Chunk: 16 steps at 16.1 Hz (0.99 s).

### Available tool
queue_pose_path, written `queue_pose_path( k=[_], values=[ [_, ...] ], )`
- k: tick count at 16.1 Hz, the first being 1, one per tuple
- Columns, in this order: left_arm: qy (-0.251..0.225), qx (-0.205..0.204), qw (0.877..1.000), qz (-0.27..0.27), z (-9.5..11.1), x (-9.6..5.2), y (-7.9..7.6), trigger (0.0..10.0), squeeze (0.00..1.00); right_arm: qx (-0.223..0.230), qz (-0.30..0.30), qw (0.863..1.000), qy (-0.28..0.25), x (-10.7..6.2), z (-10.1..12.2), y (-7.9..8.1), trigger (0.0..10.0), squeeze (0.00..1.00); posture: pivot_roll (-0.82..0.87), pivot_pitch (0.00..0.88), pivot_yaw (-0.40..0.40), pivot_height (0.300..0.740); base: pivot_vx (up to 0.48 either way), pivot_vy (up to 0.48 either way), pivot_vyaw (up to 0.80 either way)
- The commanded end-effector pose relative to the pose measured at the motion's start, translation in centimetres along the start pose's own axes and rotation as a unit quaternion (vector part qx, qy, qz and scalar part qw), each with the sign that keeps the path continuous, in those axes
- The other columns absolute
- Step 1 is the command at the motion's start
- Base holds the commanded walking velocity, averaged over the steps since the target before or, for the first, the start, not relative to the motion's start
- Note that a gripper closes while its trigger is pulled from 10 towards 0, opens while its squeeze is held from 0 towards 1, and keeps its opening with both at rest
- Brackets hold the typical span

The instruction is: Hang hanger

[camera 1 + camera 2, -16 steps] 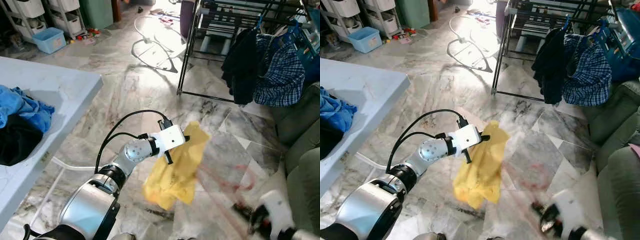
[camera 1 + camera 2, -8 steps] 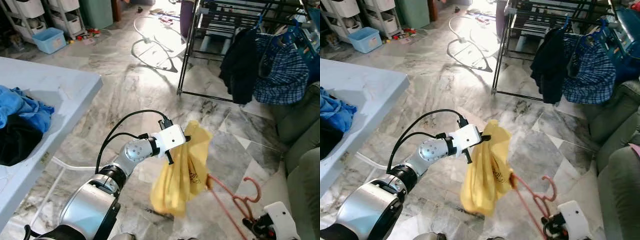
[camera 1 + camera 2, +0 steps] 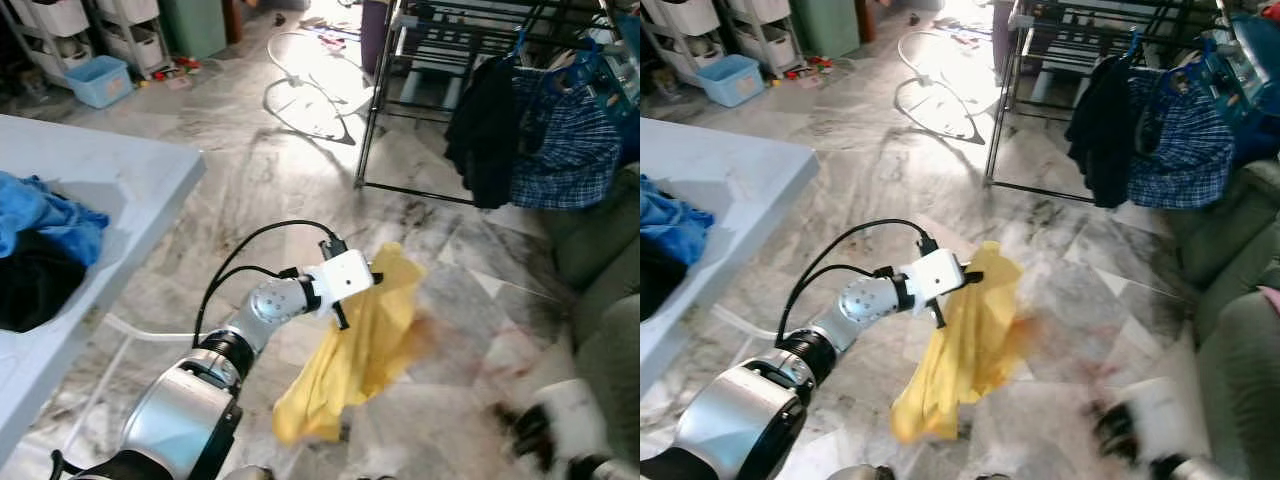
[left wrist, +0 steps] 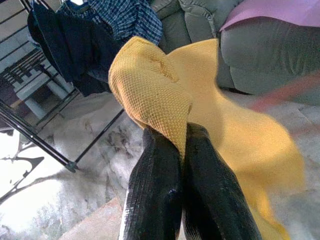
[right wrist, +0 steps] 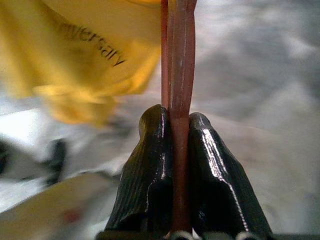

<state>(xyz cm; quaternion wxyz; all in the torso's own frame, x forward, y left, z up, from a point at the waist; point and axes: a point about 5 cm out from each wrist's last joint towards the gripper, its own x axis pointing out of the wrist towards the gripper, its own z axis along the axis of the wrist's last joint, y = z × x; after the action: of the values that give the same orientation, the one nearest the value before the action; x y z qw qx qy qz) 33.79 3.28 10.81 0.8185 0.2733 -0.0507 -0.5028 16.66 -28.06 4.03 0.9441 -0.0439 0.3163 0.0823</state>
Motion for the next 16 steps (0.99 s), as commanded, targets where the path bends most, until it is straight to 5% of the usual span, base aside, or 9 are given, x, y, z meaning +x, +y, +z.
queue_pose_path(
  k=[1, 4, 8, 10, 12, 14, 15, 16],
  values=[
    [-0.021, 0.011, 1.0, 0.008, 0.9, 0.1, 0.8, 10.0, 0.0, 0.031, -0.078, 0.997, 0.0, -0.5, -0.6, -1.9, 10.0, 0.0, -0.09, 0.117, -0.009, 0.74, 0.0, 0.0, 0.0],
    [-0.019, 0.011, 1.0, 0.006, 0.8, 0.0, 0.8, 10.0, 0.0, 0.136, 0.035, 0.989, -0.042, -0.6, 0.1, 1.1, 10.0, 0.0, -0.09, 0.117, -0.007, 0.74, 0.0, 0.0, 0.0],
    [-0.019, 0.012, 1.0, 0.001, 0.8, 0.3, 0.4, 10.0, 0.0, 0.078, 0.158, 0.984, -0.029, -1.5, -0.1, 4.4, 10.0, 0.0, -0.1, 0.118, -0.004, 0.74, 0.0, 0.0, 0.0],
    [-0.019, 0.01, 1.0, 0.001, 0.8, 0.3, 0.3, 10.0, 0.0, 0.14, 0.059, 0.985, -0.08, -1.0, 1.1, 1.5, 10.0, 0.0, -0.1, 0.119, -0.006, 0.74, 0.0, 0.0, 0.0],
    [-0.016, 0.012, 1.0, 0.002, 0.8, 0.3, 0.3, 10.0, 0.0, 0.174, 0.105, 0.972, -0.122, -1.8, 1.9, 2.1, 10.0, 0.0, -0.1, 0.119, -0.005, 0.74, 0.0, 0.0, 0.0],
    [-0.011, 0.013, 1.0, 0.007, 0.6, 0.3, 0.2, 10.0, 0.0, 0.235, 0.06, 0.947, -0.21, -2.4, 3.3, 0.5, 10.0, 0.0, -0.1, 0.118, -0.009, 0.74, 0.0, 0.0, 0.0],
    [-0.005, 0.016, 1.0, 0.011, 0.4, 0.3, 0.2, 10.0, 0.0, 0.253, 0.045, 0.946, -0.195, -2.1, 2.7, 0.3, 10.0, 0.0, -0.09, 0.117, -0.011, 0.74, 0.0, 0.0, 0.0],
    [0.007, 0.018, 1.0, 0.018, 0.1, 0.3, 0.0, 10.0, 0.0, 0.208, 0.058, 0.969, -0.123, -1.4, 1.1, 1.5, 10.0, 0.0, -0.09, 0.117, -0.01, 0.74, 0.0, 0.0, 0.0]
  ],
)
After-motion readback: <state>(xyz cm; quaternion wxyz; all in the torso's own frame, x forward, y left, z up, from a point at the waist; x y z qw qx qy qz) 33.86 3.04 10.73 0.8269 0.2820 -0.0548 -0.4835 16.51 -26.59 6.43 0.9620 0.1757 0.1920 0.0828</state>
